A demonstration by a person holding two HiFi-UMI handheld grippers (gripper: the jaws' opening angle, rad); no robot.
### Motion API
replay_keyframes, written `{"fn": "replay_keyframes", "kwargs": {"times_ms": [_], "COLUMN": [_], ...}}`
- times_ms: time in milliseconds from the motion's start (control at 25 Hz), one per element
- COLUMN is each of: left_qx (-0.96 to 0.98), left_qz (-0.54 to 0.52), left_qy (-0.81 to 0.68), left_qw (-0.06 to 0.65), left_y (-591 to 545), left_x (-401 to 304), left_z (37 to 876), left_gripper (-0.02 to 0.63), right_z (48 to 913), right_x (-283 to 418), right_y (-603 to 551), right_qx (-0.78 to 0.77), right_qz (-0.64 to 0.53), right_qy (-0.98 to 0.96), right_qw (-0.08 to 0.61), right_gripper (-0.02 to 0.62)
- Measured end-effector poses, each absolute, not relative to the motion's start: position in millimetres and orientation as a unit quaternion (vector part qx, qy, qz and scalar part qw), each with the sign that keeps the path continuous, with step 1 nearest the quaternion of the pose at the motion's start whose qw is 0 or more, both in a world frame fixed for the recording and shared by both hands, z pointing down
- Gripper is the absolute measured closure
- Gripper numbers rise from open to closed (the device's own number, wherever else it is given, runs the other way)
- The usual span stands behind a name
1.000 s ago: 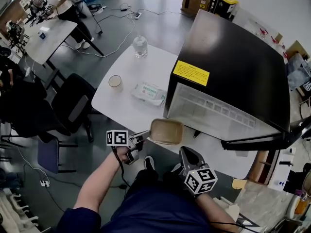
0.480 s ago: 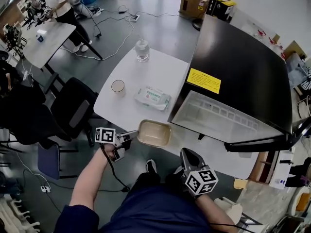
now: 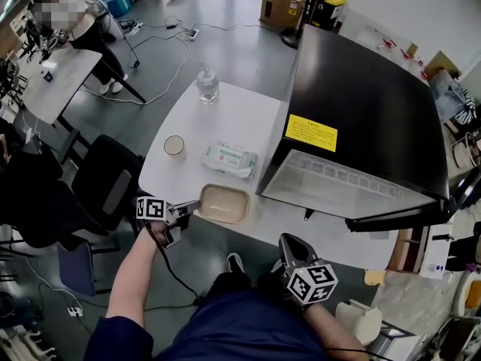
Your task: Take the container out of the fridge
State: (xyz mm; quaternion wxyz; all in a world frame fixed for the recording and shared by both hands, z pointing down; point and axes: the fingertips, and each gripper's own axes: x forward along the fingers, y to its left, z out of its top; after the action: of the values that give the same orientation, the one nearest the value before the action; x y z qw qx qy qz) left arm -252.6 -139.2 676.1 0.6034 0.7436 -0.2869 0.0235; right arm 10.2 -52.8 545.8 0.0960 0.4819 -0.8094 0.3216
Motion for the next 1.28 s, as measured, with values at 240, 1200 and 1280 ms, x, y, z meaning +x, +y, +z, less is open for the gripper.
{"fn": "replay_keyframes", "kwargs": {"times_ms": [240,1200,1280], "left_qx": [0.743,0.751,0.755], "left_qz": [0.053,0.11,0.111], "left_qy": [-0.295,-0.498,-0.529], "left_qw": [0.598,0.42,0.372], "left_y": [-156,-186,-189], "left_x": [-267,-298,-294], "left_z": [689,656,630], "left_gripper": [0.555,0.523,0.525], "right_z": [550,543,542], "right_x": [15,18,19], "right_y": [-52,-57,-58], "right_qx": [0.496,0.489,0.486], "right_qz": [0.334,0.317,0.315], "right_qy": [-0.796,-0.808,-0.81], "right_qw": [0.091,0.091,0.09], "right_gripper": [0.589,0.589,0.588]}}
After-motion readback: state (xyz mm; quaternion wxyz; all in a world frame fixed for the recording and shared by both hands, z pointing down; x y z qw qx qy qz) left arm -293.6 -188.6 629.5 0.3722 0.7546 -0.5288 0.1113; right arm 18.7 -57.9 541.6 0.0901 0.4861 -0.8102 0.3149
